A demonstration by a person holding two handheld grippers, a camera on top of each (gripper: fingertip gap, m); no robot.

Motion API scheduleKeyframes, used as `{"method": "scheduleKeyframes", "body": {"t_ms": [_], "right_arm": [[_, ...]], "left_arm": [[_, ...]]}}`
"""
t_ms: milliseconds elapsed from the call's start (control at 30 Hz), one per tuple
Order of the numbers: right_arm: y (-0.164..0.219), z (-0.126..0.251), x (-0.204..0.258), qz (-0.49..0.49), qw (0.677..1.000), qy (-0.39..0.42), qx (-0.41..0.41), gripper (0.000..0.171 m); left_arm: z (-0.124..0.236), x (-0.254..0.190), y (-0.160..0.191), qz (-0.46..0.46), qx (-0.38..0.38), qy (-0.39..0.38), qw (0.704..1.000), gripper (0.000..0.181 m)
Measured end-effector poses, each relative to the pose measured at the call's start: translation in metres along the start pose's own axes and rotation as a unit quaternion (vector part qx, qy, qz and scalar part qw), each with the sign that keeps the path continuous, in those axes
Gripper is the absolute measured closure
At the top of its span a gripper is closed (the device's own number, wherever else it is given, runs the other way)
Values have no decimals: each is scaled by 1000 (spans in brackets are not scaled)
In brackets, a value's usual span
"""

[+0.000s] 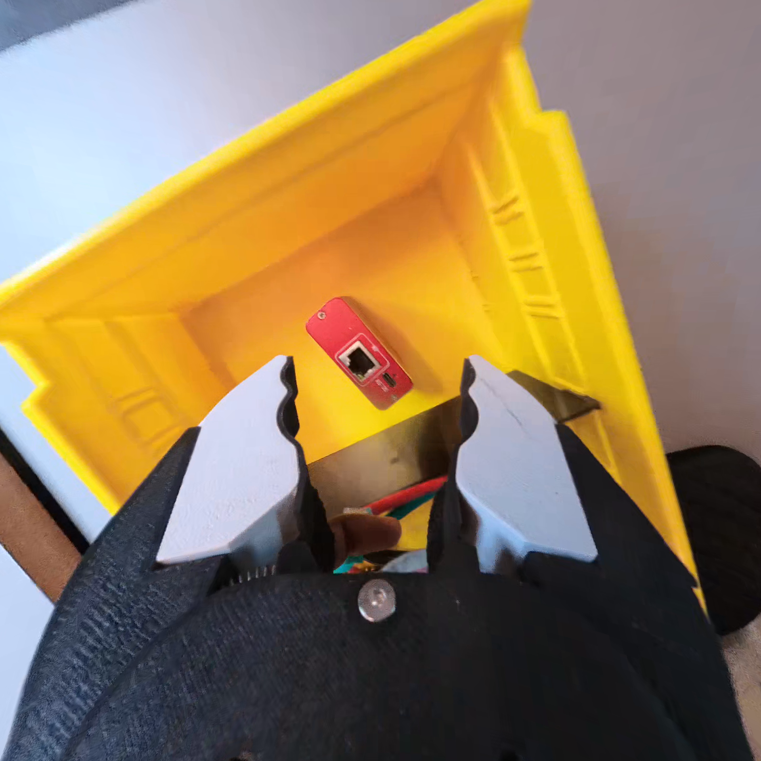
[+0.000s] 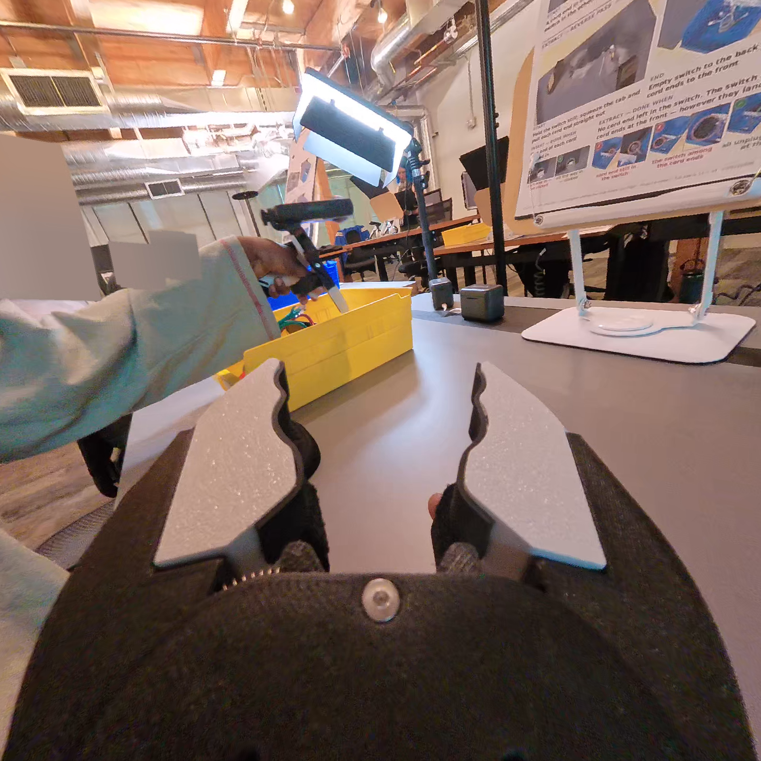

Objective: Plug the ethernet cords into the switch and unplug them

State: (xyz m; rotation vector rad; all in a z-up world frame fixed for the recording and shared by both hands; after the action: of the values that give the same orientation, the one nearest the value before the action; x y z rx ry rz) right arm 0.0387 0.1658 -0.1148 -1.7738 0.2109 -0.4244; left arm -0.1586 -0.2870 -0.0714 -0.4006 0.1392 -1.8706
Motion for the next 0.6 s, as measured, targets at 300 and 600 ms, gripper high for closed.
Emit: {"method": "scheduleKeyframes", "body": {"t_ms": [300,600], "right_arm": [[3,-2,0,13,1000,4,25,87],[4,-2,-1,18,999,4,34,92]], "left_arm": [[-32,5,-6,-20,70,6,997,134],[10,1,-3,-95,-29,7,995,154]]}}
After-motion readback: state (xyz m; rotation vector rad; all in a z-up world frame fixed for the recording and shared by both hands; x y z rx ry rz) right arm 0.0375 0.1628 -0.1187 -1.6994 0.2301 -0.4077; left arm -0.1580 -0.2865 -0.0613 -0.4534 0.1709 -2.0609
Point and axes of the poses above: each gripper's, where its closed fingertips meet, z back along the fingers, y out of its underside, x = y × z across the jaws, the point moved 10 cm from there along z, back along the fingers, and after that the axes turned 13 degrees about -y, right-handed, at the moved point
